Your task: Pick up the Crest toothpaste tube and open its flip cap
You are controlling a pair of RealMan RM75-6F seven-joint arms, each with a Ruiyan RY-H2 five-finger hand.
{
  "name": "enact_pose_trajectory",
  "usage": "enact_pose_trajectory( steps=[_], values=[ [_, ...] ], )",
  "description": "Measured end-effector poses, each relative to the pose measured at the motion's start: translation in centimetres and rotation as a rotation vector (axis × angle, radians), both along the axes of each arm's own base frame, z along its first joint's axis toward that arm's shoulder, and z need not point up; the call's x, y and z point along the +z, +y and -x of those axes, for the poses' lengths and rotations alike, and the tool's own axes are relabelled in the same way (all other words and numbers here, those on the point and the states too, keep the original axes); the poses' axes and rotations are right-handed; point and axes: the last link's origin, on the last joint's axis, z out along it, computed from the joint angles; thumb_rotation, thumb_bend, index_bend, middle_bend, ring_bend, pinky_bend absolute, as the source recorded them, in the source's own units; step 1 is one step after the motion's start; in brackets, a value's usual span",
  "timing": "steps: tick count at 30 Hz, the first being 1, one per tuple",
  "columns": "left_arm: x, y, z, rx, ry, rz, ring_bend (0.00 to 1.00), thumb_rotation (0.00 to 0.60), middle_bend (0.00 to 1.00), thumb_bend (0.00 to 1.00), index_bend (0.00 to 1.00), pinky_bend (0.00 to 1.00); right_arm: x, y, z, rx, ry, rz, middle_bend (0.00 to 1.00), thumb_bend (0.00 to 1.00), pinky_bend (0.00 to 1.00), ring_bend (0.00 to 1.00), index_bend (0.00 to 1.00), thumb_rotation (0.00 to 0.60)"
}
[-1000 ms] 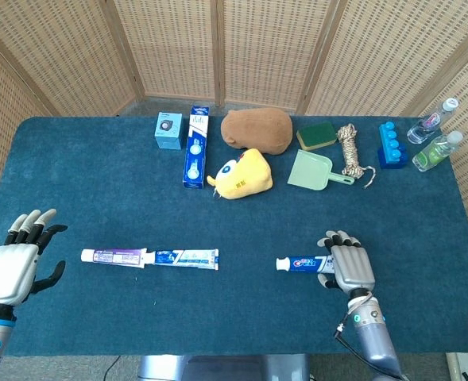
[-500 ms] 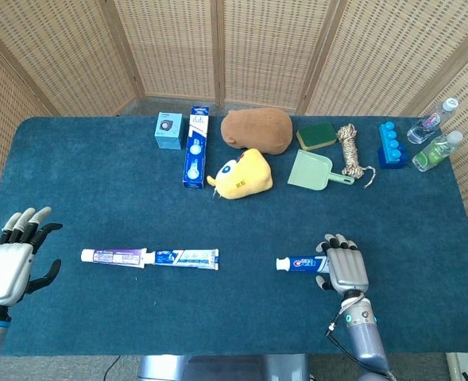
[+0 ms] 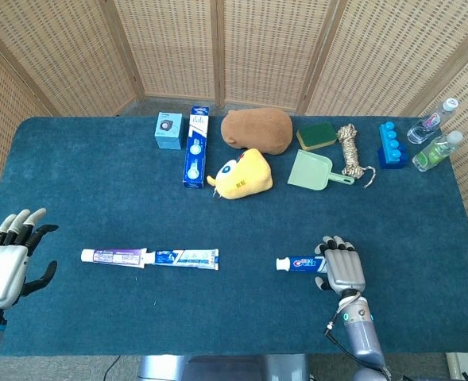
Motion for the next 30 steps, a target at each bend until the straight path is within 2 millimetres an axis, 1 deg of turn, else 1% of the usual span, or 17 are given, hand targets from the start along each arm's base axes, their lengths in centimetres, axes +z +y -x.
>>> enact_pose_trajectory(
  steps=[10,17,23,25,28,30],
  values=[
    [0.2,-0.2,0.0,0.003,0.000,-0.006,0.00,0.600,0.09,0.36,0.21,0.00,0.2,-0.5,0.8,-0.004,0.012,-0.006,0.17,0.28,0.19,0.10,0.32,0.597],
    [0.5,-0.4,-0.1,-0.001,0.000,-0.020,0.00,0.600,0.09,0.36,0.21,0.00,0.4,-0.9,1.4,-0.014,0.015,-0.011,0.19,0.29,0.20,0.12,0.38,0.600],
    [0.8,-0.7,-0.1,0.001,0.003,-0.028,0.00,0.600,0.08,0.36,0.21,0.00,-0.1,-0.7,1.7,-0.010,0.018,-0.033,0.20,0.30,0.21,0.14,0.42,0.600],
    [0.9,-0.8,-0.1,0.001,0.005,-0.031,0.00,0.600,0.08,0.36,0.21,0.00,-0.2,-0.7,1.6,-0.010,0.011,-0.034,0.22,0.31,0.21,0.15,0.44,0.600],
    [1.2,-0.9,-0.2,-0.002,0.004,-0.043,0.00,0.600,0.08,0.36,0.21,0.00,-0.4,-0.9,1.4,-0.008,-0.009,-0.032,0.27,0.32,0.24,0.21,0.52,0.600],
    [1.2,-1.0,-0.2,-0.002,0.002,-0.045,0.00,0.600,0.08,0.36,0.21,0.00,-0.4,-1.0,1.3,-0.007,-0.021,-0.031,0.33,0.34,0.32,0.28,0.61,0.600]
  ],
)
